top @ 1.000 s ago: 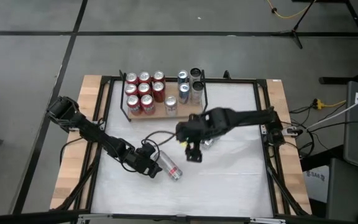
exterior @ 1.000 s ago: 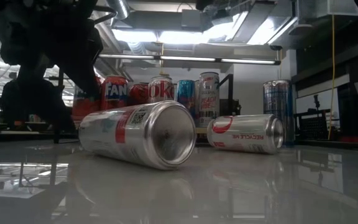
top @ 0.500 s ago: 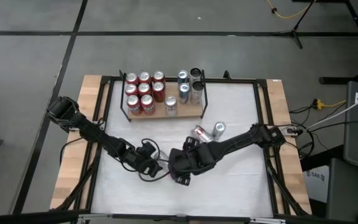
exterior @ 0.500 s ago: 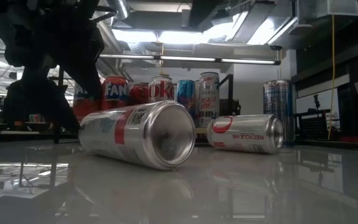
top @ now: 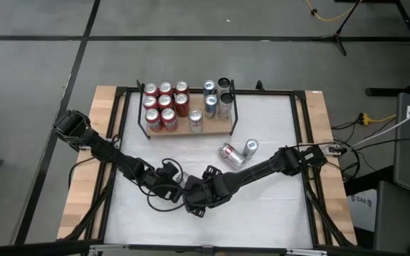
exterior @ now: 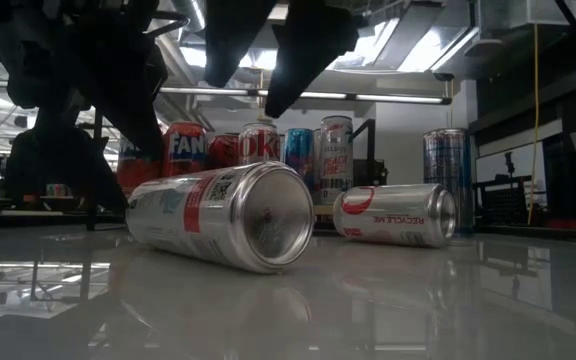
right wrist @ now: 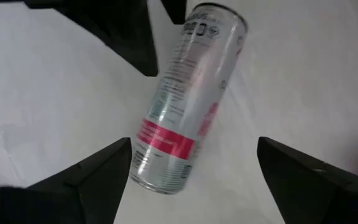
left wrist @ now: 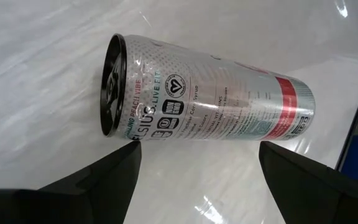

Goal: Place canned beverage on shelf
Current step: Adjust the white pink soda can

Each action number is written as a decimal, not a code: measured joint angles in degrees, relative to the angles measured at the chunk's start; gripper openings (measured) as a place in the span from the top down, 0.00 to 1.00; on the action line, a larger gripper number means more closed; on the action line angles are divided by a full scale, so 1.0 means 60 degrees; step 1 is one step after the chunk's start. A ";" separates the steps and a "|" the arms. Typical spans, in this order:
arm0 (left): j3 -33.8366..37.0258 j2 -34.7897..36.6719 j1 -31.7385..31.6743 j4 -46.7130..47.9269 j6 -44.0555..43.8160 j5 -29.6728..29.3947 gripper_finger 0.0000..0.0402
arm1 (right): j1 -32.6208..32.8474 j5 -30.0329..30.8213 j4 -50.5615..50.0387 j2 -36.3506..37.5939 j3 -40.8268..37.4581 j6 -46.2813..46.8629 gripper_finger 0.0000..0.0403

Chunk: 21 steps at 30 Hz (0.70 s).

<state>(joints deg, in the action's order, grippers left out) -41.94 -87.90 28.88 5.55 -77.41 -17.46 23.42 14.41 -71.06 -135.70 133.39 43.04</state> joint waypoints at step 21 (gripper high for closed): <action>0.0001 -0.0011 0.0004 0.0121 0.0007 -0.0006 0.20 | 0.0142 0.0193 0.0311 -0.0683 0.0014 0.0357 0.16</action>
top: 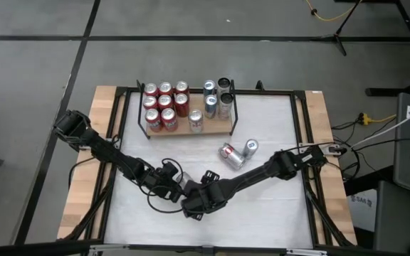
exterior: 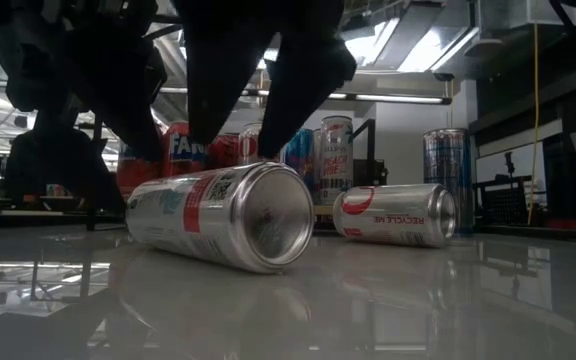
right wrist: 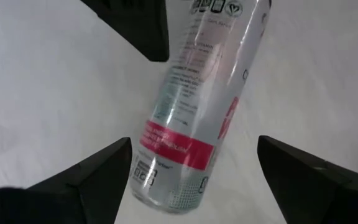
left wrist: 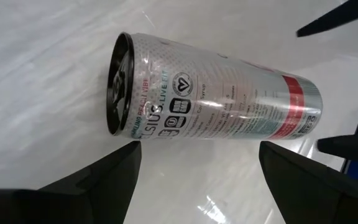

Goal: Place canned beverage on shelf
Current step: Adjust the white pink soda can

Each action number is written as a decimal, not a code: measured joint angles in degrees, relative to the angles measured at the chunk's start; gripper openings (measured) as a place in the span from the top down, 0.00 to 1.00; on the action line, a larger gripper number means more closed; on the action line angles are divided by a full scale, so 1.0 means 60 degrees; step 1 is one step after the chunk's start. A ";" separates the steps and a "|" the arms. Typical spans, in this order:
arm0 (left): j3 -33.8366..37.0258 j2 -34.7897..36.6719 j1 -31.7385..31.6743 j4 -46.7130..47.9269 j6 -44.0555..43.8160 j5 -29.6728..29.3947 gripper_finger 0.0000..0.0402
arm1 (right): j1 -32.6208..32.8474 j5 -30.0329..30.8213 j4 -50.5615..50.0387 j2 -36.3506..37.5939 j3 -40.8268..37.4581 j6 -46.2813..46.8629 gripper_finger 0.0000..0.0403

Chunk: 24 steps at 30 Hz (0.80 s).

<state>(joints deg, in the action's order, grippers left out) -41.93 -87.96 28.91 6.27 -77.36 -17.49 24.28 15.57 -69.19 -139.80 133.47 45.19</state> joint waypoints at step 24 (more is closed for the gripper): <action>0.0011 0.0007 0.0000 0.0383 0.0508 0.0201 0.20 | -0.0004 -0.0120 -0.0075 -0.1152 -0.0015 0.0182 0.16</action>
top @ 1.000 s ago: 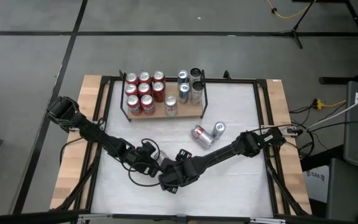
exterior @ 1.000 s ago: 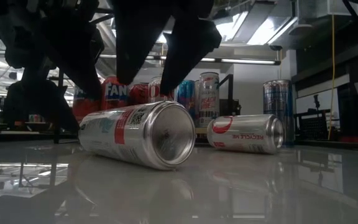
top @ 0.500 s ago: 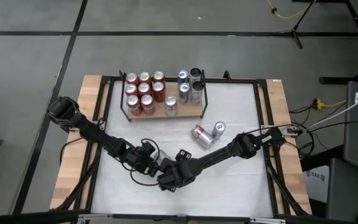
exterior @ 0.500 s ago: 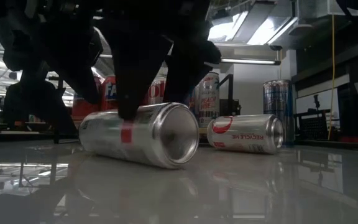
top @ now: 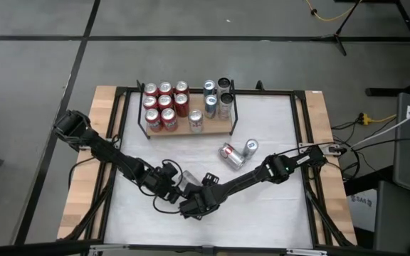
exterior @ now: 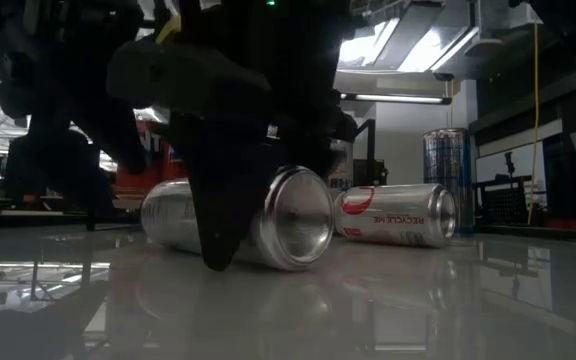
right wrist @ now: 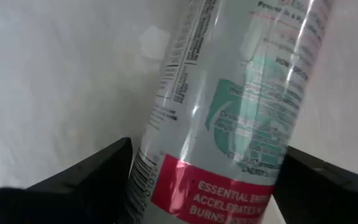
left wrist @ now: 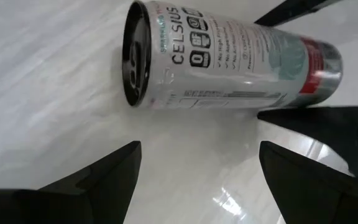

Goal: Place canned beverage on shelf
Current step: Adjust the white pink soda can

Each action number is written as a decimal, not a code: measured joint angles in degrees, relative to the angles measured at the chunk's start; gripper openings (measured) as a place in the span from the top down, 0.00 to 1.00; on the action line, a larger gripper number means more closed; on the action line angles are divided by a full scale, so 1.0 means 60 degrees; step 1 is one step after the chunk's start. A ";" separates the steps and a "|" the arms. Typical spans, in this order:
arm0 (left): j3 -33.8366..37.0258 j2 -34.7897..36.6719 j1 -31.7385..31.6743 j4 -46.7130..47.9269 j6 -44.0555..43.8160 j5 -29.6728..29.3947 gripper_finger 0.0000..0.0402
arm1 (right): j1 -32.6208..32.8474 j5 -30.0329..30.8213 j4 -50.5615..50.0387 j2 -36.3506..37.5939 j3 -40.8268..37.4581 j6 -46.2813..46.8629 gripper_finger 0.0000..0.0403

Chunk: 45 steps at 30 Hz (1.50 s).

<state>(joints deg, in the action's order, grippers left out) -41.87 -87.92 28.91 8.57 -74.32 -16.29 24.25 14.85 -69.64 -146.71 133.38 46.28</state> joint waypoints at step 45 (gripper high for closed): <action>-0.0015 0.4488 0.2033 0.1066 0.7773 -0.4248 0.20 | -0.1519 -0.7334 0.0594 0.3711 0.0022 -0.5882 0.37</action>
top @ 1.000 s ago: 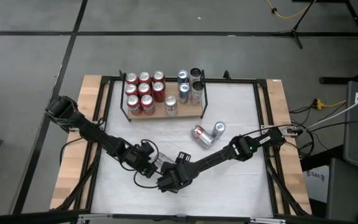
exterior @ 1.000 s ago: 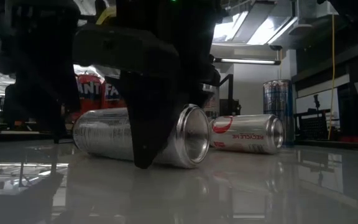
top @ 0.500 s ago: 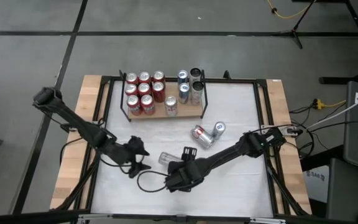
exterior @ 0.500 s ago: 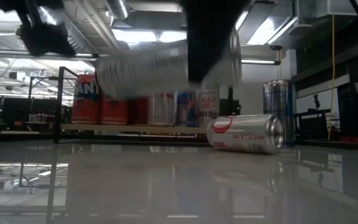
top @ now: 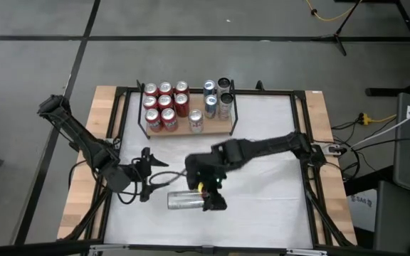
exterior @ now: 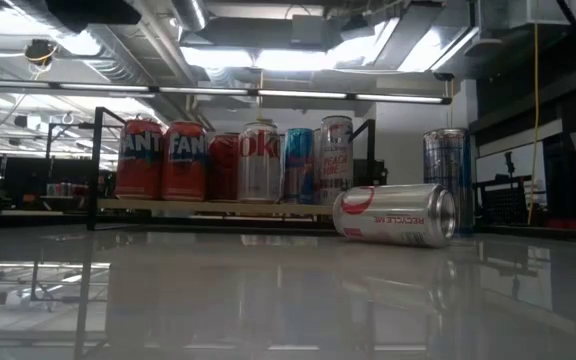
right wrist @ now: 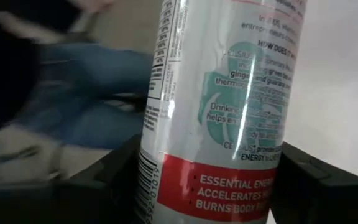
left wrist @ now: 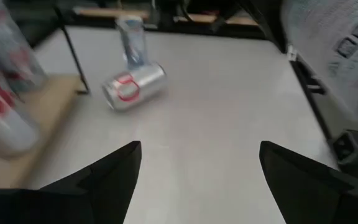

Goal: Place canned beverage on shelf
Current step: Adjust the white pink soda can

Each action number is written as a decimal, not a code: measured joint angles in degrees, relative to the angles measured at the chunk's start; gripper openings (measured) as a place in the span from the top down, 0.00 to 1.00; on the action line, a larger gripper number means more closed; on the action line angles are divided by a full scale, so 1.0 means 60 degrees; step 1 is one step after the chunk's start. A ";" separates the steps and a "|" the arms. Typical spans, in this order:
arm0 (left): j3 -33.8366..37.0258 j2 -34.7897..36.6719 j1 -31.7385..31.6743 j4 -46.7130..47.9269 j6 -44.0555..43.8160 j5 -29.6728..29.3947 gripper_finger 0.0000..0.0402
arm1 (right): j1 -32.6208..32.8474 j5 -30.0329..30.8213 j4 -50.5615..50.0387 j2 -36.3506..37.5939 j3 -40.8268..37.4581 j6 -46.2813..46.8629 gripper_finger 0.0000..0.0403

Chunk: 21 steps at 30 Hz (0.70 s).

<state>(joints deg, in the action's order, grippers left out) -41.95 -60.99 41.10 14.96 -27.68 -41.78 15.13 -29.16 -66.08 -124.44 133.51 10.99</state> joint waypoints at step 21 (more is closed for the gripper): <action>0.0000 -0.0007 0.0466 -0.1774 0.4447 -0.3218 0.20 | -0.2798 -0.5326 -0.0074 -0.0055 -0.0007 -0.1759 0.36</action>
<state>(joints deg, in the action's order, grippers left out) -41.95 -61.04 43.90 4.32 -1.00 -61.08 -1.66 -61.11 -66.52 -124.77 133.47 0.44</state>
